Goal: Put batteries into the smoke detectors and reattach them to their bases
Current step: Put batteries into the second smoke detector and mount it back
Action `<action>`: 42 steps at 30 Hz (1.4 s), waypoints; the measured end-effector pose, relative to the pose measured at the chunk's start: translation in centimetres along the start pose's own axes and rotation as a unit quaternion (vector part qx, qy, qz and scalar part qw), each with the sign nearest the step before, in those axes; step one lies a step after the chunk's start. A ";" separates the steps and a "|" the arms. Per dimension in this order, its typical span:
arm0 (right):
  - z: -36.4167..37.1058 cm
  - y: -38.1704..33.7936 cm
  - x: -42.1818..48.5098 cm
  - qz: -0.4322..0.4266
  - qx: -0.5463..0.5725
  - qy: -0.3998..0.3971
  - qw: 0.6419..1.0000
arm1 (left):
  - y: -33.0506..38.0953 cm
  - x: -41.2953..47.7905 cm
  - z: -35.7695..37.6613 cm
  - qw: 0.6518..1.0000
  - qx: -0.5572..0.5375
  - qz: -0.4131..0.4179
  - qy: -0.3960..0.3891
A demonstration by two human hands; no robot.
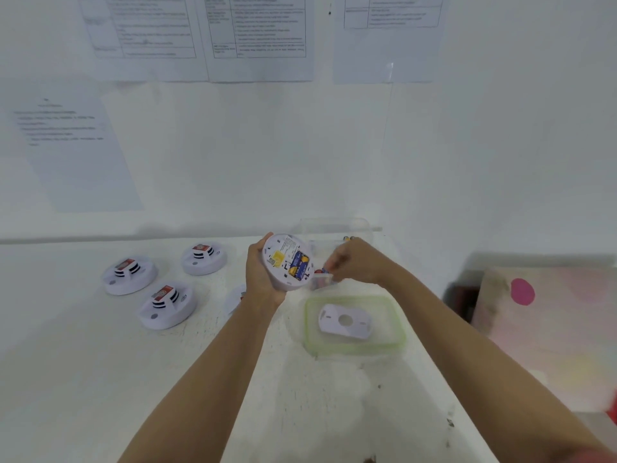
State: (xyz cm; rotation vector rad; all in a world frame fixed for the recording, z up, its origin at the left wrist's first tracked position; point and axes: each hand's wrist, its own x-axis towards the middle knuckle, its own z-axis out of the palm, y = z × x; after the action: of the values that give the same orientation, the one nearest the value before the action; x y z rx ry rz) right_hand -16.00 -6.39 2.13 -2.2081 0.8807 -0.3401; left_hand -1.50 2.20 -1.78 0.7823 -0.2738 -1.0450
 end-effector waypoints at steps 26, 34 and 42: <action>2.7 -3.8 -3.7 -0.040 0.048 0.077 0.995 | 2.4 -4.2 -3.1 0.992 -0.048 -0.090 -0.075; 6.6 -6.0 -2.8 -0.129 0.074 0.149 0.978 | 2.6 -3.6 -1.8 0.992 -0.044 -0.073 -0.095; 6.9 -6.5 -2.6 -0.133 0.032 0.154 0.979 | 2.1 -3.2 -1.8 0.996 -0.038 -0.044 -0.067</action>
State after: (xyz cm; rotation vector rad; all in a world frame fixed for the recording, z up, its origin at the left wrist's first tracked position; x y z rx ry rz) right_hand -11.39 2.31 1.90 -2.2495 0.7191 -0.8462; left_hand -0.67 6.28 -1.09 0.6608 -0.3142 -1.1863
